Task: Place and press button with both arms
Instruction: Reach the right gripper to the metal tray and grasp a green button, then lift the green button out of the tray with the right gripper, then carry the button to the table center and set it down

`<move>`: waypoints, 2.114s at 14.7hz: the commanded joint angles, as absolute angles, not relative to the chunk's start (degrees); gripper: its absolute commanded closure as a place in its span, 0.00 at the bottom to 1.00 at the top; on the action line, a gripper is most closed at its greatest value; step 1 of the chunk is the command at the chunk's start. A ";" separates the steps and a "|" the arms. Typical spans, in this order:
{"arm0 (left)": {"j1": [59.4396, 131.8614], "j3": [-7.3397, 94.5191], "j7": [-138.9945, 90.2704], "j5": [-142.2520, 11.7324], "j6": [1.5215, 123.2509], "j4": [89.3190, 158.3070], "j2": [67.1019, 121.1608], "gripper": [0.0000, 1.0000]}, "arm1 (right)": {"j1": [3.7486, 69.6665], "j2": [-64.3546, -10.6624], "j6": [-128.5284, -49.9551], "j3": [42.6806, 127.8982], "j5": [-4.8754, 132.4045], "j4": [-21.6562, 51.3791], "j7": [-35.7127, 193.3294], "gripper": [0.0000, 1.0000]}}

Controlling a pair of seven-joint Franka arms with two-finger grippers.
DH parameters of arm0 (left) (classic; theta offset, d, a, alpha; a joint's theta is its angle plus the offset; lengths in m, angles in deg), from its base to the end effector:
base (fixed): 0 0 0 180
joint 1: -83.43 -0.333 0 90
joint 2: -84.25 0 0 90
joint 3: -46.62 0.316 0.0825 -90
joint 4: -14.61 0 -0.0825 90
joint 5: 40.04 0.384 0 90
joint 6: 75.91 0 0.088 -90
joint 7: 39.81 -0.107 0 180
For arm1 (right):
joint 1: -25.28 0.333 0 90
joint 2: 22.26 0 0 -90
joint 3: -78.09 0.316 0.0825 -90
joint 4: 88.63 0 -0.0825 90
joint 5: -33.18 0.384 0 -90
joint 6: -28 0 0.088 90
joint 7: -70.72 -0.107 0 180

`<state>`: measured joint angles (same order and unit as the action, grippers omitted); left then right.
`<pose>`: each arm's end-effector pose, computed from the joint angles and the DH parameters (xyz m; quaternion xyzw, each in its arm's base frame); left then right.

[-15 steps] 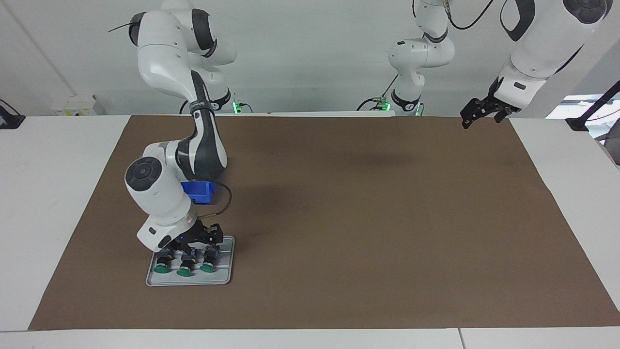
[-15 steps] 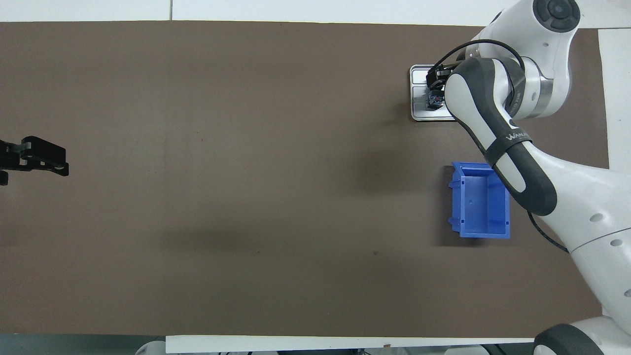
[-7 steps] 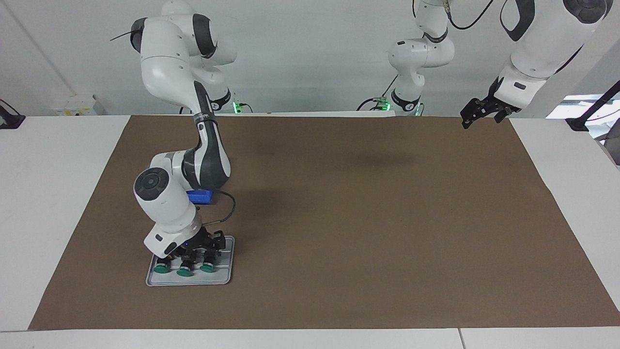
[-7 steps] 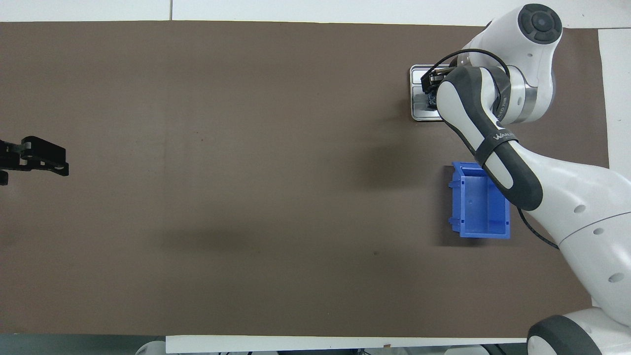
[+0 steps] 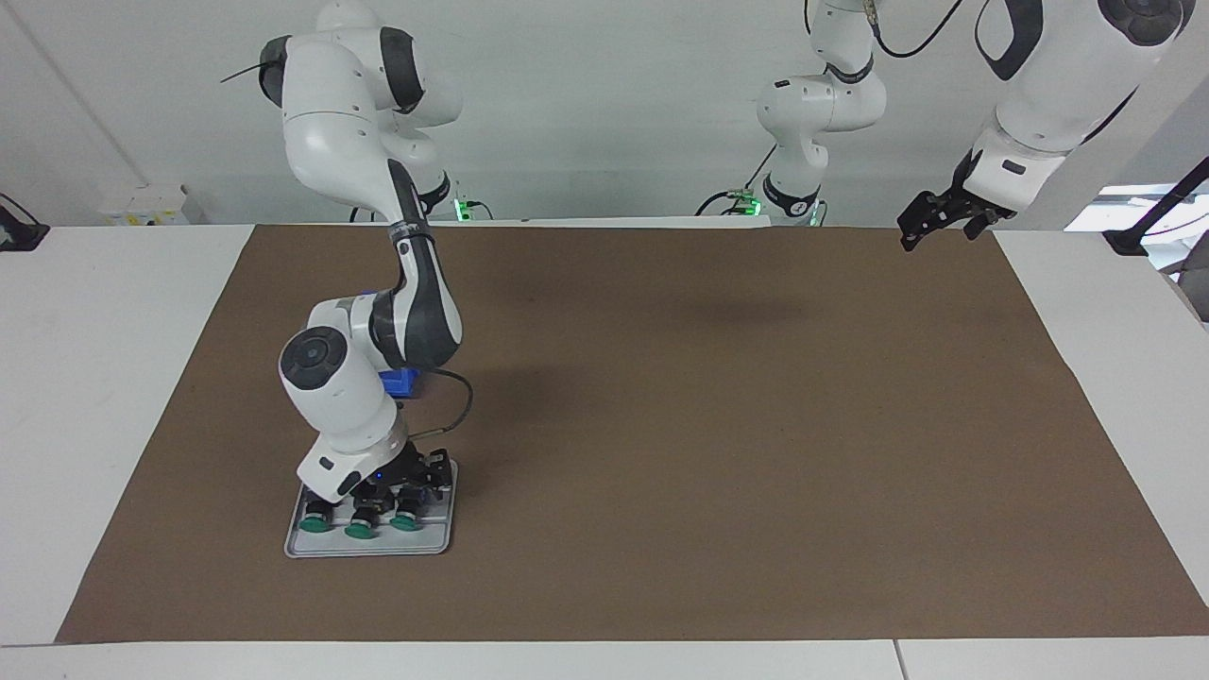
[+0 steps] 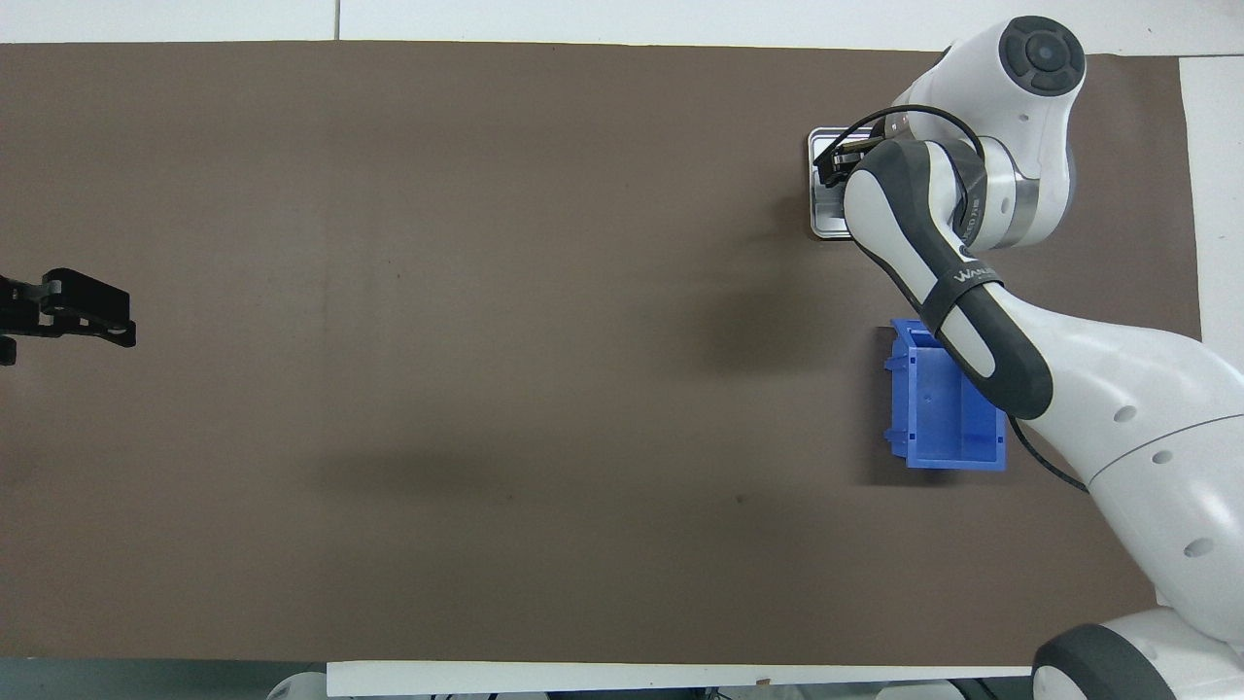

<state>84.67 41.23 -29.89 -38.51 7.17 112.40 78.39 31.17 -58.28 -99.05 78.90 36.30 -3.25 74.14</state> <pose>0.5037 -0.0578 0.6059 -0.9964 -0.0298 0.0740 0.0290 0.7165 0.0842 0.3127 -0.9959 -0.0712 -0.0485 0.0280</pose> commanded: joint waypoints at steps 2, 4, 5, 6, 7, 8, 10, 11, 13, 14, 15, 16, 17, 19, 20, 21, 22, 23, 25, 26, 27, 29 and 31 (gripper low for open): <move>85.02 41.43 -30.22 -37.84 7.76 113.76 77.04 0.00 | 30.91 -58.11 -100.23 79.14 36.34 -1.79 73.89 0.26; 85.02 41.34 -30.22 -37.84 7.76 113.76 77.04 0.00 | 30.91 -58.11 -101.19 79.14 36.34 -1.09 73.89 0.26; 85.02 41.34 -30.22 -37.84 7.76 113.67 77.04 0.00 | 30.91 -58.11 -101.37 79.14 36.34 -0.83 73.89 0.26; 85.02 41.34 -30.22 -37.84 7.76 113.67 77.04 0.00 | 30.91 -58.11 -101.46 79.14 36.25 -0.65 73.89 0.26; 85.02 41.43 -30.22 -37.84 7.76 113.58 77.04 0.00 | 30.99 -58.11 -101.46 79.14 36.34 -0.30 73.89 0.26; 85.02 41.43 -30.31 -37.84 7.76 113.58 77.04 0.00 | 31.00 -58.03 -101.46 79.14 36.25 -0.04 73.89 0.29; 85.02 41.43 -30.23 -37.75 7.76 113.58 77.04 0.00 | 30.82 -58.03 -100.76 79.14 36.16 -0.03 74.06 0.49; 85.02 41.43 -30.31 -37.84 7.76 113.58 77.04 0.00 | 30.82 -57.94 -100.49 79.14 36.08 -0.03 74.06 0.62; 85.02 41.43 -30.23 -37.75 7.76 113.58 77.13 0.00 | 30.82 -57.94 -100.32 79.14 36.08 -0.03 74.06 0.87; 85.10 41.43 -30.14 -37.84 7.76 113.58 77.13 0.00 | 30.82 -57.94 -100.05 79.14 36.08 -0.12 74.06 0.92; 85.10 41.34 -30.14 -37.75 7.76 113.58 77.04 0.00 | 30.99 -57.59 -99.09 79.14 35.99 -0.73 74.06 1.00; 85.10 41.34 -30.05 -37.84 7.76 113.58 77.04 0.00 | 31.00 -57.50 -96.30 79.14 36.25 -2.30 74.06 1.00; 85.10 41.34 -29.96 -37.84 7.76 113.49 77.04 0.00 | 31.26 -57.59 -92.36 79.14 36.51 -5.36 73.54 1.00; 85.10 41.34 -29.70 -37.84 7.68 113.58 77.04 0.00 | 34.32 -56.71 -85.50 79.14 37.04 -8.98 68.91 1.00; 85.10 41.34 -29.96 -37.75 7.59 113.67 77.04 0.00 | 35.64 -55.58 -82.24 79.14 36.87 -10.13 62.96 1.00; 85.10 41.34 -30.14 -37.75 7.59 113.58 77.04 0.00 | 37.05 -54.52 -80.21 79.23 36.61 -10.23 57.59 1.00; 85.10 41.34 -30.22 -37.84 7.59 113.58 77.04 0.00 | 40.02 -53.55 -78.71 79.23 36.52 -10.14 53.45 1.00; 85.10 41.34 -30.22 -37.84 7.59 113.58 77.04 0.00 | 42.05 -52.67 -76.43 79.23 36.60 -10.05 51.32 1.00; 85.02 41.34 -30.22 -37.84 7.59 113.58 77.04 0.00 | 46.96 -52.40 -74.04 79.14 36.69 -10.14 43.27 1.00; 85.02 41.34 -30.31 -37.84 7.59 113.58 77.04 0.00 | 49.17 -52.31 -74.38 79.23 36.34 -9.71 35.64 1.00; 85.02 41.34 -30.31 -37.84 7.59 113.58 77.04 0.00 | 50.41 -52.23 -74.74 79.32 36.51 -9.61 29.48 1.00; 85.02 41.34 -30.31 -37.75 7.67 113.58 77.04 0.00 | 54.27 -51.88 -74.39 79.23 36.25 -9.53 21.36 1.00; 85.02 41.34 -30.31 -37.75 7.67 113.58 77.04 0.00 | 56.38 -51.79 -74.39 79.23 36.25 -9.26 12.94 1.00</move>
<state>84.67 41.23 -29.89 -38.51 7.17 112.40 78.38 55.42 -52.41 -74.65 79.33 36.42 -10.01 19.76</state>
